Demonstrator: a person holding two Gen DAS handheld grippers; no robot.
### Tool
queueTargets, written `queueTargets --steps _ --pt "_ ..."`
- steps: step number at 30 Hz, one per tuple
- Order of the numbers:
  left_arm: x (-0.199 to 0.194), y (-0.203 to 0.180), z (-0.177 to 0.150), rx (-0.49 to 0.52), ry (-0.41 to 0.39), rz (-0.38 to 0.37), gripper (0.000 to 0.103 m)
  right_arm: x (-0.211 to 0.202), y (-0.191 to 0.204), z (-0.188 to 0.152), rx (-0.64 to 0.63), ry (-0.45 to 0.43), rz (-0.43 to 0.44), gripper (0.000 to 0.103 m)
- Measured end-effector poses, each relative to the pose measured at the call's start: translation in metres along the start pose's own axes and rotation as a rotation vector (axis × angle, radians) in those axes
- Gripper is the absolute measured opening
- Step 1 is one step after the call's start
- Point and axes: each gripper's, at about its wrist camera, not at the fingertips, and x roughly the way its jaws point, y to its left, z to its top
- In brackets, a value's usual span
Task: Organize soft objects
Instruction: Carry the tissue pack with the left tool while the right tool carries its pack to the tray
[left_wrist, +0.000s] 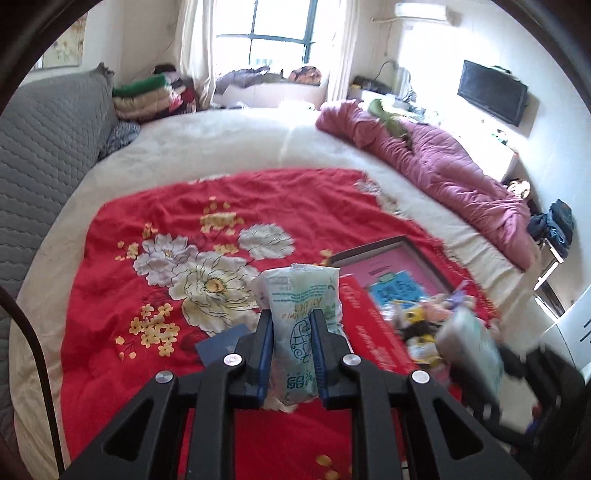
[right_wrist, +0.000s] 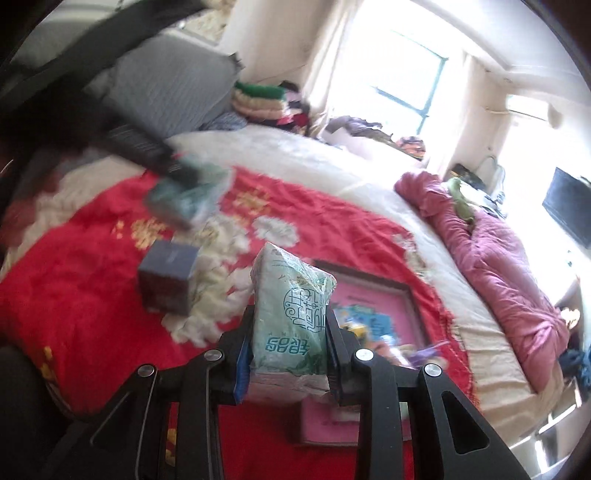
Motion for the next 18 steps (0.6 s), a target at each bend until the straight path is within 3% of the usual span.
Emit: queueTargets --steps 8,18 --pt "-0.055 -0.053 -0.006 0.027 -0.074 -0.020 0.020 -0.071 -0.079 0.019 0.087 -0.087 -0.065 0.033" --pt "-0.051 -0.117 -0.011 0.064 -0.078 -0.037 0.020 -0.114 -0.165 0.009 0.103 -0.096 -0.150 0.033"
